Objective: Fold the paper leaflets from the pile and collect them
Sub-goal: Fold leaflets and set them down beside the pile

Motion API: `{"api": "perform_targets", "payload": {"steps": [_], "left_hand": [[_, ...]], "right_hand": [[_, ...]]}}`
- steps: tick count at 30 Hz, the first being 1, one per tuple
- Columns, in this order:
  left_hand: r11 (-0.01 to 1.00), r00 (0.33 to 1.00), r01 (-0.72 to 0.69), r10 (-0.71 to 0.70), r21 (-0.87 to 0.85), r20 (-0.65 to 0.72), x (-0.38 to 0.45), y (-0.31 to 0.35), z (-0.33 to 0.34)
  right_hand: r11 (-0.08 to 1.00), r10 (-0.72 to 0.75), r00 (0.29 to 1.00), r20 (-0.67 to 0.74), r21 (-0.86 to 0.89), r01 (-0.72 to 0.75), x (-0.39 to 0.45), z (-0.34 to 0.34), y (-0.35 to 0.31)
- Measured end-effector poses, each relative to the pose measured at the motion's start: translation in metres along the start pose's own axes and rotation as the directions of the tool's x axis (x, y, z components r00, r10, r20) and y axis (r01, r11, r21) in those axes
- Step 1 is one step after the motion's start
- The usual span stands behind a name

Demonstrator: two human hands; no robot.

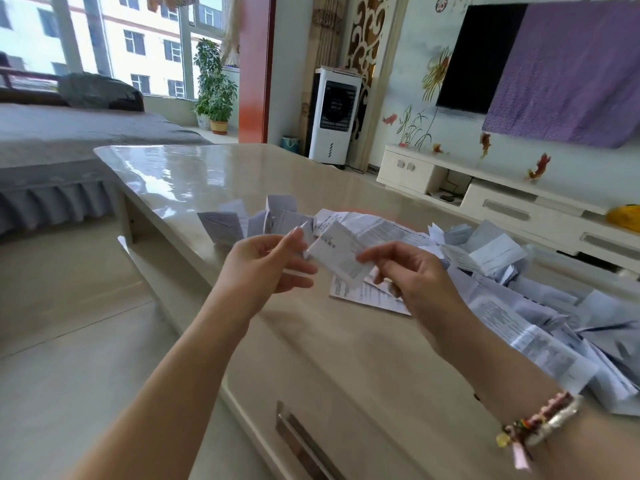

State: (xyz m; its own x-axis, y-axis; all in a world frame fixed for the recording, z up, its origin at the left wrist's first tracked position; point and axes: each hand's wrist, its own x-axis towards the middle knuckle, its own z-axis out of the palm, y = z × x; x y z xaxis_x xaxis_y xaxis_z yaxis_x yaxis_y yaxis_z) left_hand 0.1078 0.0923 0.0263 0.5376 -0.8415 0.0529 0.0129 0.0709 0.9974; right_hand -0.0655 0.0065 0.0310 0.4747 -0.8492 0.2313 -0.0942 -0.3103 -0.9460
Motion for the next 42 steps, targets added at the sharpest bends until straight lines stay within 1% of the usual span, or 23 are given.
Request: {"api": "perform_targets", "payload": {"steps": [2,4,9,12,13,14,16,18,20,22,25,26,28,30,31,33,35,37,38,40,41,42], "left_hand": [[1.000,0.998,0.012,-0.012,0.009,-0.054,0.007,-0.001,-0.012],[0.999,0.996,0.027,-0.025,0.023,-0.089,0.014,-0.004,-0.019],[0.991,0.993,0.087,-0.079,0.097,-0.086,0.026,-0.010,-0.026],[0.988,0.992,0.104,-0.095,0.116,-0.084,0.036,-0.011,-0.029],[0.987,0.992,0.108,-0.099,0.122,-0.080,0.037,-0.012,-0.029],[0.985,0.992,0.112,-0.102,0.129,-0.075,0.040,-0.012,-0.030],[0.983,0.992,0.113,-0.105,0.144,-0.063,0.044,-0.013,-0.028],[0.982,0.993,0.114,-0.107,0.152,-0.054,0.046,-0.013,-0.026],[0.980,0.994,0.110,-0.103,0.166,-0.048,0.046,-0.012,-0.023],[0.979,0.994,0.104,-0.098,0.174,-0.043,0.044,-0.012,-0.020],[0.971,0.996,0.092,-0.087,0.219,-0.034,0.039,-0.013,-0.017],[0.968,0.996,0.085,-0.080,0.234,-0.031,0.037,-0.014,-0.016],[0.963,0.997,0.075,-0.069,0.260,-0.033,0.033,-0.014,-0.013],[0.961,0.997,0.074,-0.065,0.267,-0.044,0.029,-0.015,-0.011],[0.961,0.997,0.073,-0.063,0.267,-0.044,0.028,-0.014,-0.010],[0.961,0.997,0.073,-0.065,0.268,-0.042,0.028,-0.014,-0.009],[0.962,0.997,0.068,-0.060,0.266,-0.038,0.030,-0.013,-0.009],[0.962,0.998,0.060,-0.051,0.265,-0.038,0.032,-0.013,-0.010],[0.962,0.998,0.054,-0.046,0.269,-0.034,0.034,-0.013,-0.009],[0.963,0.999,0.043,-0.037,0.268,-0.026,0.036,-0.014,-0.006],[0.962,0.999,0.038,-0.034,0.269,-0.018,0.036,-0.015,-0.003],[0.963,1.000,0.029,-0.028,0.269,-0.009,0.037,-0.015,0.000]], "right_hand": [[0.996,0.041,0.998,-0.052,0.081,-0.036,0.020,0.010,-0.003],[0.992,0.058,0.994,-0.097,0.122,-0.046,0.041,0.023,-0.006],[0.993,0.094,0.969,-0.230,0.096,-0.074,0.091,0.055,0.005],[0.994,0.097,0.958,-0.268,0.068,-0.082,0.126,0.065,0.010],[0.996,0.089,0.962,-0.258,0.045,-0.080,0.135,0.067,0.009],[0.997,0.071,0.970,-0.233,-0.017,-0.077,0.144,0.068,0.008],[0.976,0.049,0.985,-0.164,-0.204,-0.083,0.155,0.066,0.007],[0.933,0.049,0.992,-0.117,-0.349,-0.087,0.156,0.060,0.011],[0.872,-0.008,0.996,-0.086,-0.488,-0.036,0.150,0.049,0.021],[0.756,-0.049,0.997,-0.059,-0.655,-0.001,0.143,0.038,0.033],[0.552,0.036,0.999,-0.023,-0.833,-0.039,0.128,0.024,0.041],[0.501,0.071,0.997,-0.018,-0.864,-0.052,0.123,0.020,0.041],[0.444,0.124,0.992,-0.027,-0.892,-0.080,0.115,0.013,0.043],[0.397,0.131,0.991,-0.024,-0.915,-0.075,0.109,0.010,0.044],[0.371,0.107,0.994,-0.024,-0.926,-0.062,0.107,0.010,0.044],[0.331,-0.007,1.000,-0.014,-0.944,-0.011,0.105,0.010,0.046],[0.330,-0.135,0.991,-0.020,-0.944,0.026,0.106,0.008,0.048],[0.331,-0.225,0.974,-0.022,-0.942,0.055,0.110,0.007,0.049],[0.362,-0.261,0.965,-0.034,-0.930,0.065,0.113,0.005,0.048],[0.521,-0.312,0.946,-0.092,-0.849,0.089,0.117,0.001,0.043],[0.612,-0.342,0.930,-0.130,-0.783,0.116,0.118,-0.002,0.039],[0.681,-0.388,0.907,-0.163,-0.714,0.163,0.119,-0.005,0.034]]}}
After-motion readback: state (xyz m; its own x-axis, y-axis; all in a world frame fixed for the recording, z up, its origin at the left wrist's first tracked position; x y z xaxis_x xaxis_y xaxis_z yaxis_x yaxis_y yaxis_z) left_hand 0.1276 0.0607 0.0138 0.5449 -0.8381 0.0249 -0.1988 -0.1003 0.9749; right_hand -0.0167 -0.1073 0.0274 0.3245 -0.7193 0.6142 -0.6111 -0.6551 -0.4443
